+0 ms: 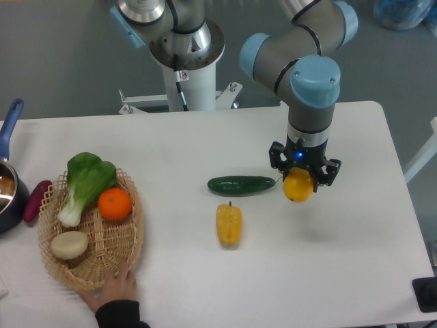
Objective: Place the mango on the table
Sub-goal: 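Carry the held yellow mango with the gripper toward the yellow pepper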
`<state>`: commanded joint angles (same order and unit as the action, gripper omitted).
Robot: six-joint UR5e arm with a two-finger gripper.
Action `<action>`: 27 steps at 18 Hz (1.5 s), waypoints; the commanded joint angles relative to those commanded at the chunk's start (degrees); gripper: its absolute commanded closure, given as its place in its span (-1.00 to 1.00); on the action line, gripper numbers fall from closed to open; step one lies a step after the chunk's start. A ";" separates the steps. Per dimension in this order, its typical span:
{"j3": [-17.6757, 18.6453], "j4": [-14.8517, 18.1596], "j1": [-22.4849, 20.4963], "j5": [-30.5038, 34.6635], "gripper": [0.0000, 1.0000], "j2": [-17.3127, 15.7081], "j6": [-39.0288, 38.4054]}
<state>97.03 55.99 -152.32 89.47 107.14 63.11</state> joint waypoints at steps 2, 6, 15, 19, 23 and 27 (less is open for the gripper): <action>-0.35 -0.35 -0.09 -0.09 0.63 0.79 0.00; -4.21 -0.35 1.40 2.27 0.62 5.17 -0.44; -8.00 -5.70 4.39 6.67 0.62 13.43 -5.87; -10.72 -6.06 6.06 6.59 0.56 16.60 -10.96; -14.41 -5.98 7.82 6.68 0.44 20.56 -17.22; -14.42 -5.98 9.75 6.50 0.36 21.09 -19.59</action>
<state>82.62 50.01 -142.56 95.98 128.23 43.51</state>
